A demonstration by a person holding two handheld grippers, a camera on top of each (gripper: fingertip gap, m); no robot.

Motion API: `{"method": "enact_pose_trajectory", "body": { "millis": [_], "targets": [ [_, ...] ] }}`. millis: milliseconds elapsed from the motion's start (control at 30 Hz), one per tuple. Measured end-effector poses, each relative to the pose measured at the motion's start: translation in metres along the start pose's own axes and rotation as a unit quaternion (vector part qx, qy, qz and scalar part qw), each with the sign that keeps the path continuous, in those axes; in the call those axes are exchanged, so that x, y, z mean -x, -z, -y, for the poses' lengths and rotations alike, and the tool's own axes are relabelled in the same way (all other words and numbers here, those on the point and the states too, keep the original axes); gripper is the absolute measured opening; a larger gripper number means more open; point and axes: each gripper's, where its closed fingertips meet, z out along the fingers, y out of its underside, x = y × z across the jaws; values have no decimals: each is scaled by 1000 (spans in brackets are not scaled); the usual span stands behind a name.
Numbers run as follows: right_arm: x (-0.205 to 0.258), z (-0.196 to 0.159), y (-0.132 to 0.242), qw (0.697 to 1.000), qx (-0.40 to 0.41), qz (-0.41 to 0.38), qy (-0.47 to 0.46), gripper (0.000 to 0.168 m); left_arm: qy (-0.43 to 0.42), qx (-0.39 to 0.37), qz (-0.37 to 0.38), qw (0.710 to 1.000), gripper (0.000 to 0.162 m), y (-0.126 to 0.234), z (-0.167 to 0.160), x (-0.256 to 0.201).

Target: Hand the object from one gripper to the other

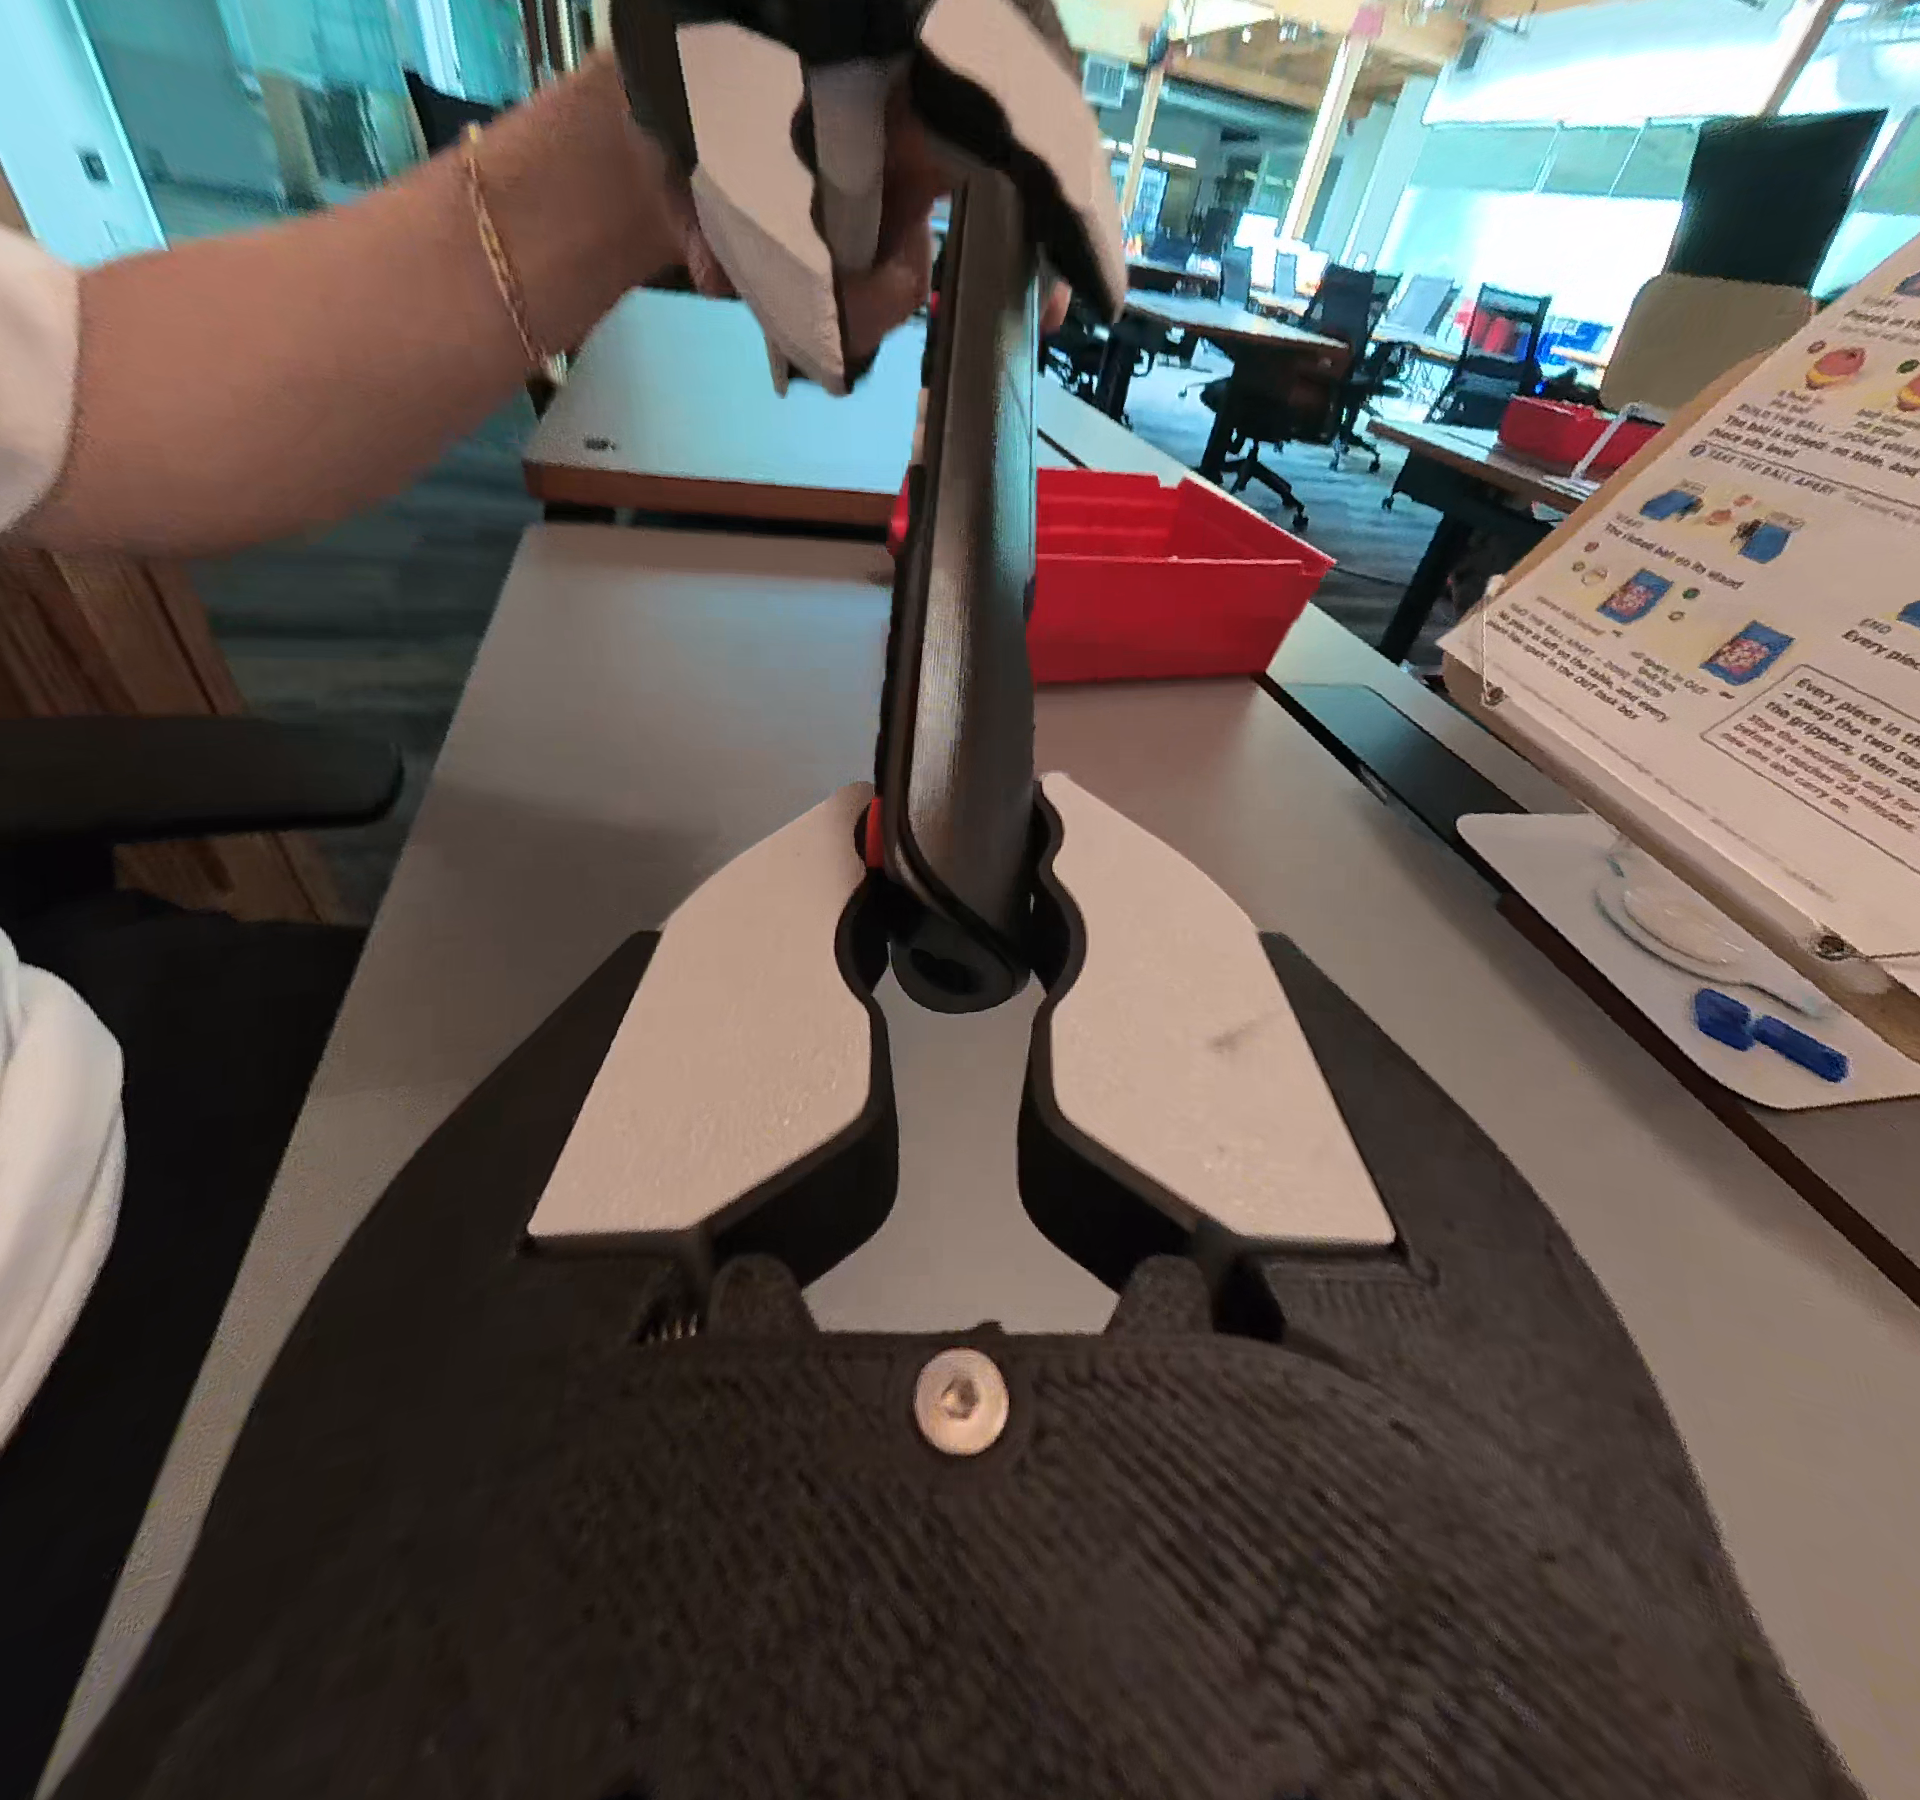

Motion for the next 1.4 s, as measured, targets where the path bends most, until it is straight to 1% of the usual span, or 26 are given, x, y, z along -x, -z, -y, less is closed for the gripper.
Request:
{"method": "enact_pose_trajectory", "body": {
  "millis": [33, 133, 200, 267, 367, 433, 500, 567, 600, 700, 767, 867, 1033, 1067, 1133, 1233, 1267, 1300, 1333, 1400],
  "targets": [
    [1, -2, -1, 1000, 9, -1, 8, 23, -13, 21, 6, 1000, 60, 1, -2, 3],
    [2, -7, -6, 999, 33, -8, 20, 23, -24, 50, -32, 998, 55, -1, -2, -5],
    [5, -11, -8, 998, 49, -5, 27, 23, -40, 98, -52, 993, 42, -6, -13, -10],
    [6, -13, -11, 998, 57, -4, 32, 23, -66, 139, -53, 987, 29, -10, -25, -12],
    [8, -17, -12, 997, 67, -1, 41, 23, -60, 174, -67, 981, 25, -15, -36, -16],
    [6, -17, -11, 997, 65, -5, 49, 24, -59, 174, -72, 980, 24, -17, -39, -17],
    [2, -5, -9, 999, 14, -20, 37, 28, -49, 135, -78, 987, 23, -17, -35, -19],
    [-5, 8, -2, 999, -45, -23, -7, 33, -10, 67, -91, 994, 23, -16, -23, -19],
    [-10, 13, 1, 997, -73, -31, -24, 39, 9, 35, -89, 995, 23, -16, -18, -18],
    [-27, 24, 10, 983, -157, -53, -85, 51, 63, -47, -71, 994, 22, -21, -9, -12],
    [-34, 27, 11, 971, -196, -55, -126, 59, 87, -86, -59, 991, 22, -26, -8, -10],
    [-43, 24, 9, 960, -214, -68, -165, 66, 132, -148, -50, 979, 21, -32, -5, -8],
    [-51, 17, 4, 951, -218, -81, -205, 68, 189, -241, -39, 951, 21, -27, 4, -1],
    [-52, 16, 4, 949, -222, -81, -211, 68, 199, -254, -39, 946, 21, -27, 6, 0],
    [-48, 21, 3, 944, -239, -69, -219, 62, 206, -272, -44, 939, 21, -29, 10, -3],
    [-38, 36, 1, 936, -271, -44, -221, 47, 211, -277, -45, 936, 21, -39, 8, -8],
    [-36, 39, 1, 935, -277, -44, -218, 39, 212, -277, -46, 936, 21, -42, 7, -10],
    [-36, 41, 1, 934, -282, -54, -214, 27, 216, -280, -50, 934, 21, -44, 6, -12],
    [-36, 43, 3, 934, -288, -58, -205, 24, 221, -288, -55, 930, 21, -45, 7, -15],
    [-30, 47, 4, 937, -284, -33, -201, 20, 230, -288, -70, 927, 23, -47, 5, -20]
  ]
}}
